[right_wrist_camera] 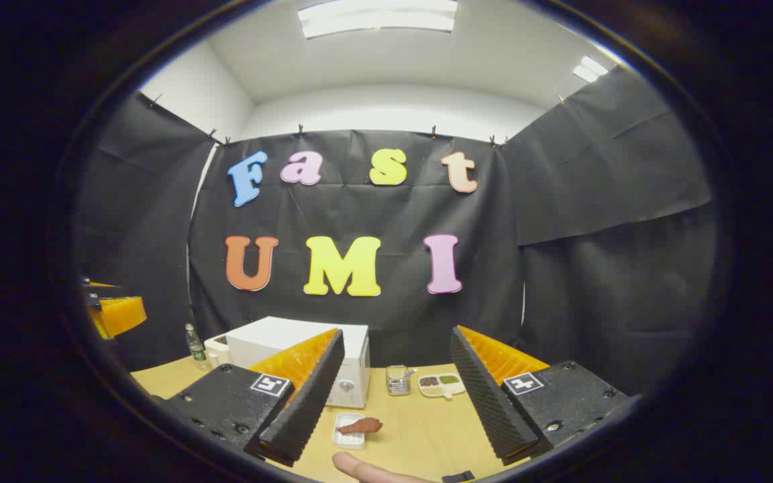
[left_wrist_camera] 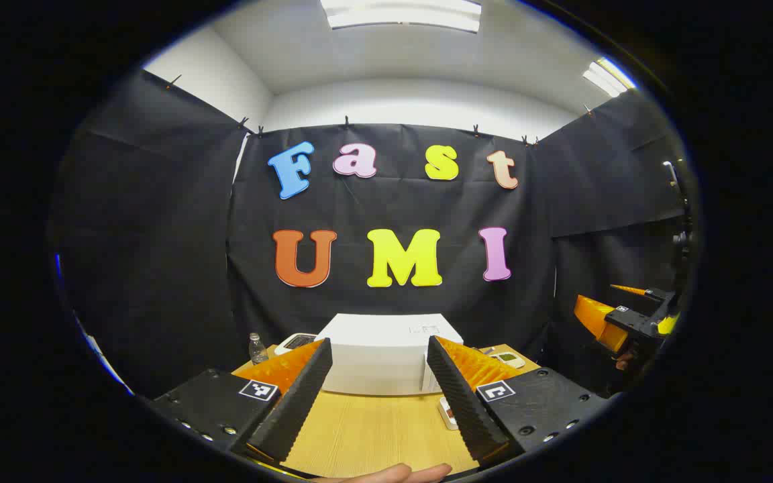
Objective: Open the microwave oven with the left hand, put the food in, and close the microwave oven.
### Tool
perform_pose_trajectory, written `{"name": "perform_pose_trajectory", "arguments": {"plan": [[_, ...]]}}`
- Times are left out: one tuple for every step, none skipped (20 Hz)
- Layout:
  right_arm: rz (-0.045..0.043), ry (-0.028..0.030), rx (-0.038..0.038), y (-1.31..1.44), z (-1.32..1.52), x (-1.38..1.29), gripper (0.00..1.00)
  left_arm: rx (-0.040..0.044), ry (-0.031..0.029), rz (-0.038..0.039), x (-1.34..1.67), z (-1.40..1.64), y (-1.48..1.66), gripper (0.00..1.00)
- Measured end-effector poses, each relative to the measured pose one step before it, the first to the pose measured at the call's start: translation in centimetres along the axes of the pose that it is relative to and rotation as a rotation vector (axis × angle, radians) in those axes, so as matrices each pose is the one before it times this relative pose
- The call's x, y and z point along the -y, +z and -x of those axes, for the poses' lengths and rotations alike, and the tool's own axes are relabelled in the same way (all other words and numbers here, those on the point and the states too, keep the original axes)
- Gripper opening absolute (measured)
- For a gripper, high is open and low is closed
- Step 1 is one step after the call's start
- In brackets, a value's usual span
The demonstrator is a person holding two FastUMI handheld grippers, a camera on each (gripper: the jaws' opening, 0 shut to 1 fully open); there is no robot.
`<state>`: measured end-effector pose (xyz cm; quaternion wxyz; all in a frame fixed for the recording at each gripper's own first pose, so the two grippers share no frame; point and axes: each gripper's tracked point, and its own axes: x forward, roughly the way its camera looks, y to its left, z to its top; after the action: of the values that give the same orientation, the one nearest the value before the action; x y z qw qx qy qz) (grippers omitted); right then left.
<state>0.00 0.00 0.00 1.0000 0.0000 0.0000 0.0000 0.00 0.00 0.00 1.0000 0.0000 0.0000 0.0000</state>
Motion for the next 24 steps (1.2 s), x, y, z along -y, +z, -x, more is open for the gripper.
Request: {"name": "perform_pose_trajectory", "arguments": {"plan": [[0.00361,-0.01288,0.00414,0.051,-0.006,0.47,1.0,-0.00705,-0.0037,-0.00062,0.201,-0.027,-0.174,0.92],[0.00237,-0.00883,-0.00062,-0.053,0.012,0.39,0.9,-0.00178,-0.00131,-0.00033,0.199,-0.012,-0.092,0.92],[0.00107,-0.00119,-0.00534,-0.279,0.049,0.035,1.0,0.00037,-0.00076,-0.00159,0.186,-0.02,0.059,0.92],[0.00282,-0.00037,-0.00315,-0.08,0.002,0.086,0.9,-0.00043,0.00023,-0.00102,0.069,-0.048,-0.024,0.92],[0.00141,-0.00315,-0.00166,-0.043,-0.112,0.237,1.0,-0.00181,-0.00308,-0.00047,0.127,0.038,-0.127,0.92],[-0.00033,-0.00162,-0.00261,-0.038,-0.036,0.165,1.0,-0.00134,-0.00134,0.00204,0.098,0.031,-0.065,0.92],[-0.0008,0.00228,-0.00113,-0.041,-0.017,-0.128,0.9,-0.0024,-0.00194,0.00158,0.011,0.017,-0.068,0.92],[-0.00026,0.00452,0.00035,0.022,0.075,-0.14,1.0,-0.00075,-0.00162,0.00038,0.041,-0.072,-0.094,0.92],[0.00196,0.00377,0.00073,-0.027,0.046,-0.139,1.0,0.00049,-0.00125,-0.00179,0.042,0.09,-0.113,0.92],[0.00247,0.00118,0.00265,0.096,0.099,-0.022,1.0,-0.00182,-0.00062,-0.00356,-0.034,-0.032,-0.08,0.92],[0.0039,0.00272,0.00413,0.025,0.02,-0.061,1.0,0.00028,0.00032,-0.00341,-0.047,-0.099,-0.131,0.92],[0.0058,0.00295,0.0043,0.102,0.038,-0.126,1.0,-0.0005,0.00021,-0.00116,-0.011,-0.113,-0.107,0.92],[0.00506,0.00122,0.00191,-0.082,-0.055,-0.147,0.9,0.00084,-0.00166,0.00223,0.127,-0.03,-0.069,0.92],[0.0017,0.00329,-0.00005,-0.075,0.031,-0.193,1.0,0.00037,-0.00397,0.004,0.081,-0.126,-0.11,0.92],[0.00027,0.00642,-0.00077,-0.177,0.028,-0.309,0.9,0.0018,-0.00405,0.00666,0.043,-0.125,-0.148,0.92],[0.0013,0.00456,-0.00231,-0.037,0.082,-0.182,0.91,0.00143,-0.00168,0.00799,0.109,-0.217,-0.189,0.92],[0.00182,0.00174,-0.00189,-0.182,0.012,0.03,0.9,0.00321,-0.00048,0.00749,0.031,-0.46,-0.13,0.92],[0.00287,0.00406,-0.00101,-0.071,0.058,-0.068,0.9,0.00045,0.0008,0.00522,0.062,-0.549,-0.228,0.92],[0.00281,0.00177,-0.00119,-0.127,0.046,0.035,1.0,-0.00498,0.00081,0.0049,0.092,-0.485,-0.474,0.92],[0.00017,-0.00031,0.00198,0.02,0.099,0.079,0.9,-0.00507,0.00148,0.00726,0.099,-0.649,-0.482,0.92],[-0.00077,0.00006,0.00244,-0.037,0.1,0.194,0.91,-0.00752,-0.00676,0.01303,0.288,-0.856,-0.568,0.92],[-0.00149,-0.00096,0.00344,0.076,0.066,0.19,0.91,-0.01446,-0.0209,0.01487,0.715,-1.007,-0.718,0.92],[-0.00088,-0.00125,0.00253,-0.056,0.051,0.222,0.9,-0.00228,-0.00295,0.01456,0.139,-0.68,-0.456,0.92],[-0.00061,-0.00111,0.00186,-0.022,0.193,0.242,0.9,0.00221,0.00001,0.01726,0.057,-1.068,-0.381,0.92]]}}
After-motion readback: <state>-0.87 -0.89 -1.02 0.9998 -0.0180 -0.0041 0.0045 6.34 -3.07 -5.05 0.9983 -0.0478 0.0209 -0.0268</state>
